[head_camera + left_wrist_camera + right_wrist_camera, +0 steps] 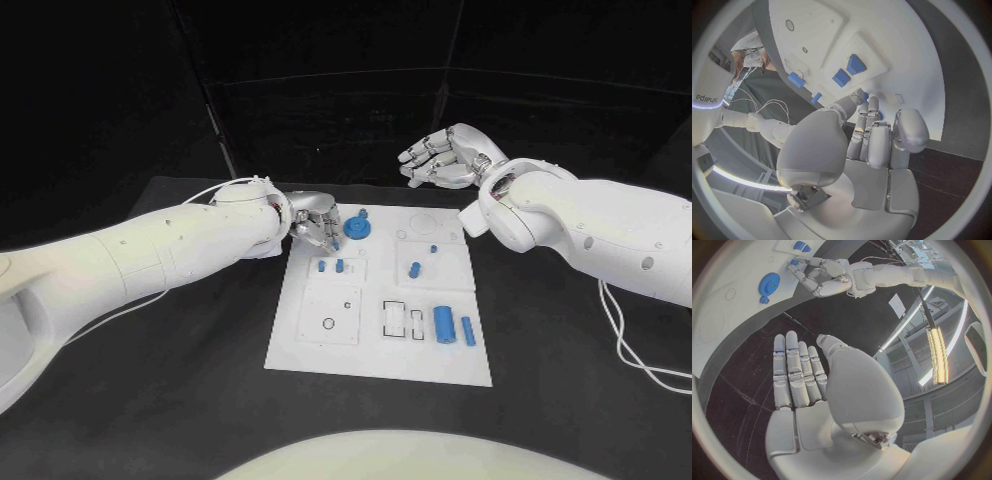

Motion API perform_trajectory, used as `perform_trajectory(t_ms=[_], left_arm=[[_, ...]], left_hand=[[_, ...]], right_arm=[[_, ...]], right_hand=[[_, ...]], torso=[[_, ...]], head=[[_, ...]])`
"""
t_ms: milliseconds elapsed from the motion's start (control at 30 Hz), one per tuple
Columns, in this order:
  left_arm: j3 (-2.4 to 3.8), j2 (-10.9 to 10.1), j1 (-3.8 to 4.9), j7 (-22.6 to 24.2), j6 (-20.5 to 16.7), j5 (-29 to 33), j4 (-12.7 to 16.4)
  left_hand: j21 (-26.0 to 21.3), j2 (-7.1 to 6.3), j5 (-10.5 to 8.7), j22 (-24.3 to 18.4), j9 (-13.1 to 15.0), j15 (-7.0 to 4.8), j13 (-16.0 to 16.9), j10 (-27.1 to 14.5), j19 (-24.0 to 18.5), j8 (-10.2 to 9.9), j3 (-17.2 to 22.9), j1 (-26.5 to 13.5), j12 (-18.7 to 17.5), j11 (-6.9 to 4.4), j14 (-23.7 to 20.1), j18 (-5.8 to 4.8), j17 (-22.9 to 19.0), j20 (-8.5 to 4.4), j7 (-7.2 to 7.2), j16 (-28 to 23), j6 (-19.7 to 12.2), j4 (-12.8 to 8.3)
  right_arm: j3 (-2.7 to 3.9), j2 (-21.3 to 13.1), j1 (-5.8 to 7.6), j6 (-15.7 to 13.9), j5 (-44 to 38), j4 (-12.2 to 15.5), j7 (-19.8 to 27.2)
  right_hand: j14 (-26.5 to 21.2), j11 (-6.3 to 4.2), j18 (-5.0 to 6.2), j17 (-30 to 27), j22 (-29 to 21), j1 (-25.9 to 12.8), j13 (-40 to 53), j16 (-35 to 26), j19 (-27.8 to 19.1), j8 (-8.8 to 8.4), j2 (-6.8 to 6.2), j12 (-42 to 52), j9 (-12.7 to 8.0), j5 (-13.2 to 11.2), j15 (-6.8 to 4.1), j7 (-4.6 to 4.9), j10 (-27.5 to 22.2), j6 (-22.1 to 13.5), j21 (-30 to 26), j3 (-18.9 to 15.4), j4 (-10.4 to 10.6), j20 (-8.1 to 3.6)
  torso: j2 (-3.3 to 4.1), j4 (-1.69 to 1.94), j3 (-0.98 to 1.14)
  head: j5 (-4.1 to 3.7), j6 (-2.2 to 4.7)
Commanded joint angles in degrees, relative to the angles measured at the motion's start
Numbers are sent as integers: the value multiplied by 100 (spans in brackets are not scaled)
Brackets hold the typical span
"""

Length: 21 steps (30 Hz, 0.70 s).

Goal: Assemble the parts on the task board

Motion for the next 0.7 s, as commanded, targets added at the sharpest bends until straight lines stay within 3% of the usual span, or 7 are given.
perform_trajectory(t_ms=[33, 700], left_arm=[[-1, 9, 1, -84, 153, 14, -18], [-4, 17, 1, -107, 58, 14, -29]], left_hand=[[22, -24, -16, 0, 7, -44, -8, 22, 37, -28, 17, -35, -24, -1, 73, -105, -13, 15, -4, -22, 33, 1], [-8, -123, -16, -15, -144, -13, -62, 19, 33, -311, 4, -76, -160, 45, 71, -104, -79, 31, 62, -48, -284, -3]], right_arm=[[4, 4, 11, 2, 15, 3, 34], [4, -10, 11, -20, -10, 7, -78]], right_hand=[[26, 21, 9, -8, -7, -48, -9, -40, 21, -33, -6, -19, 0, 33, 0, 74, -12, -24, -24, 4, -33, 4], [29, 22, 10, -12, -10, -57, -12, -44, 24, -34, -7, -17, 0, 32, 1, 76, -12, -24, -28, 2, -32, 5]], torso=[[0, 4, -1], [-3, 11, 0]], head=[[-5, 2], [-16, -3]])
